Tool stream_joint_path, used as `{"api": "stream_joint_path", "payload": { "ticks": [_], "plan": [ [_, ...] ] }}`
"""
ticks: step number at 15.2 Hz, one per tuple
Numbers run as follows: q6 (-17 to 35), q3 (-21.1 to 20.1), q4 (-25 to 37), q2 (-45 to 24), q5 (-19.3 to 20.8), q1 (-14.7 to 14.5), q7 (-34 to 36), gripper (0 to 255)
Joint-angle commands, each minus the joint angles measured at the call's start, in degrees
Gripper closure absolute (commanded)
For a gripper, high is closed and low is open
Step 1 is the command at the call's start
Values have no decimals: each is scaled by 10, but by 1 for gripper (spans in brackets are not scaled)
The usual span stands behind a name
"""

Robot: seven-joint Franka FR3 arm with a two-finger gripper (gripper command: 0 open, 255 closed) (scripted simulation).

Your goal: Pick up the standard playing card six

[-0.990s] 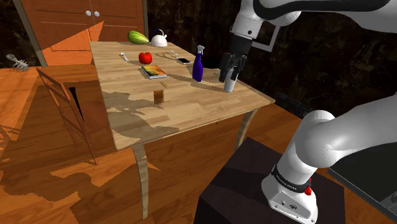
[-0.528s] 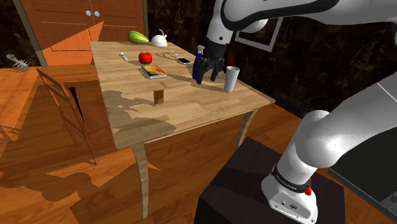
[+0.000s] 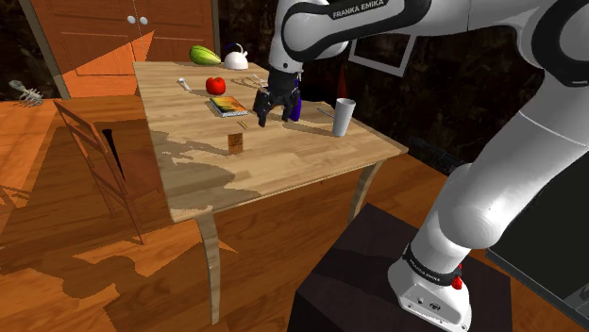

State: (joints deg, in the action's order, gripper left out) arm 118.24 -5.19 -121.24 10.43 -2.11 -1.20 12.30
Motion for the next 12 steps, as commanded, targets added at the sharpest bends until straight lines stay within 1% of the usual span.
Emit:
{"api": "stream_joint_path", "payload": {
  "ticks": [1,6,10,11,12],
  "plan": [
    [14,-9,33,-43,16,-1,22,0],
    [28,-19,136,-154,63,-8,72,0],
    [23,-18,236,-247,101,-21,107,0],
    [21,-17,247,-257,105,-23,110,0],
    [28,-17,242,-258,105,-23,111,0]
  ]
}}
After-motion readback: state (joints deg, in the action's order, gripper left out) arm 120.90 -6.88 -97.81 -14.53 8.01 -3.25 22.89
